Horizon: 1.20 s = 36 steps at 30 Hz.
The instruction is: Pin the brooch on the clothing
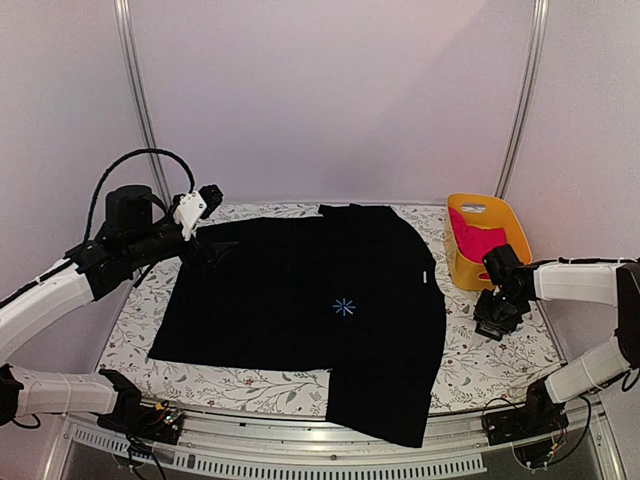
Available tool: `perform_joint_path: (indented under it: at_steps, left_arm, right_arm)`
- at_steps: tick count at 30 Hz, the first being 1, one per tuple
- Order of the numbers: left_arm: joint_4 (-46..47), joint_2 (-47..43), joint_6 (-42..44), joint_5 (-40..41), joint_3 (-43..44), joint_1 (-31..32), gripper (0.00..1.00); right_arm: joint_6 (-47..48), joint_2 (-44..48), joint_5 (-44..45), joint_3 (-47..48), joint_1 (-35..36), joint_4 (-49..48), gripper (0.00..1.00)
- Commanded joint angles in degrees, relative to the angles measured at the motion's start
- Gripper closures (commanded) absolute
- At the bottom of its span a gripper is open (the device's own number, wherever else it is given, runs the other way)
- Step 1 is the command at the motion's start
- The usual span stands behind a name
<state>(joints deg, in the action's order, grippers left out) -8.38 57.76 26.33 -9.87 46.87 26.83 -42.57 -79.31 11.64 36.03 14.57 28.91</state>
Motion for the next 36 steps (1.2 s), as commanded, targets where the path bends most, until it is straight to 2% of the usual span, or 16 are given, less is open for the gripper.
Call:
perform_joint_path:
  at_steps: [1, 9, 16, 22, 31, 36]
  left_arm:
    - [0.79, -0.22, 0.11, -0.50, -0.72, -0.69, 0.00]
    - [0.77, -0.19, 0.07, -0.42, -0.72, -0.70, 0.00]
    - [0.84, 0.06, -0.05, -0.65, -0.43, -0.79, 0.00]
    - [1.65, 0.81, 0.21, -2.01, -0.56, -0.76, 0.00]
    - [7.10, 1.26, 3.69, -12.01, -3.68, -0.37, 0.00]
    - [7.44, 4.64, 9.61, -14.63, -3.64, 4.54, 0.00]
  right_arm:
    - [0.29, 2.10, -0.83, 0.36, -0.11, 1.72, 0.58]
    - [1.11, 2.68, -1.22, 1.04, -0.12, 2.42, 0.59]
    - [3.55, 3.57, -5.01, 3.02, 1.01, 3.50, 0.62]
    - [7.76, 4.26, -10.98, 4.75, 6.20, 2.12, 0.62]
    - [16.15, 6.01, -22.74, 6.69, 10.97, -1.61, 0.62]
    - [23.71, 7.68, -28.71, 8.68, 12.57, -4.23, 0.64]
